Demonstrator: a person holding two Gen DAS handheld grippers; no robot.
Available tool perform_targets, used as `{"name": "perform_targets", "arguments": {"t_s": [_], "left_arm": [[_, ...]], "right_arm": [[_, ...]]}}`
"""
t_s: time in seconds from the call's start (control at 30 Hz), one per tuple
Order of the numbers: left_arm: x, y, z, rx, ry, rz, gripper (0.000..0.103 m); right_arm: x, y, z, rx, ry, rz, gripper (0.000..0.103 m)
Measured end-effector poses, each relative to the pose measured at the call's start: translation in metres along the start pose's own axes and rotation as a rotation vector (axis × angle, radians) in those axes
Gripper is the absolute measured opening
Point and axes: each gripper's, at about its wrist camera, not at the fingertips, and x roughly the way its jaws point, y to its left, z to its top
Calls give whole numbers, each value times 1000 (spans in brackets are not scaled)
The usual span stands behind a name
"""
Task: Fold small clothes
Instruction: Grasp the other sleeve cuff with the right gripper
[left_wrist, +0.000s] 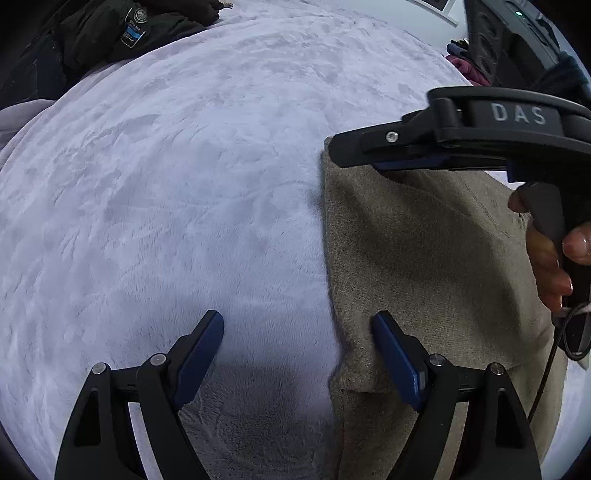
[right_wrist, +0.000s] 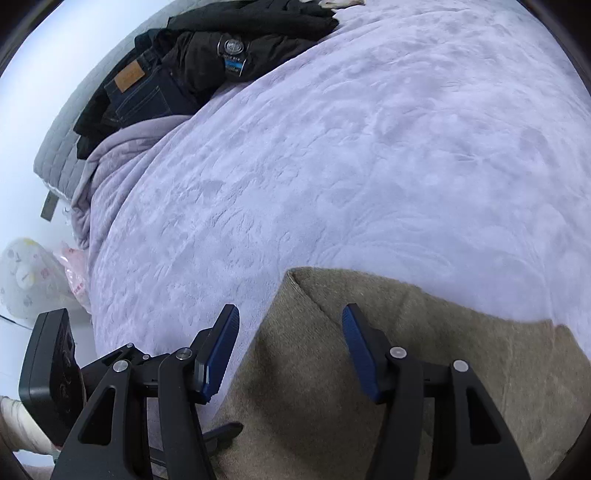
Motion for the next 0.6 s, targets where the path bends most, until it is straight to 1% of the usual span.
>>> {"name": "perform_targets", "arguments": {"t_s": [0.07,0.13,0.17,0.27,0.37,0.4,0.47,0.53,0.57,0.6], "left_arm": [[0,0,1,-8,0,-5,84],[-2,2,1,-19,3,-12,84],[-4,3,2,-24,6,-14,84],[-13,9,1,-32,-8,-14,84],[-19,14,2,-35,-32,8,84],[-17,15,2,-36,-27,13,84],[-10,16,2,-40,0,29,84],[-10,16,3,-46,9,32,84],[-13,16,5,-45,0,32,84],[-18,14,8,-40,-16,32,84]], "right_arm": [[9,2,6,-9,60,12,53],[18,-1,16,3,131,34,9],[18,0,15,7,151,58,9],[2,9,19,-24,121,96,8],[3,18,35,-20,88,121,8],[9,20,40,-21,81,103,8],[28,20,44,-16,85,17,8],[45,16,38,16,107,-46,11],[42,14,34,40,84,-57,12],[30,12,29,72,36,-43,15]]}}
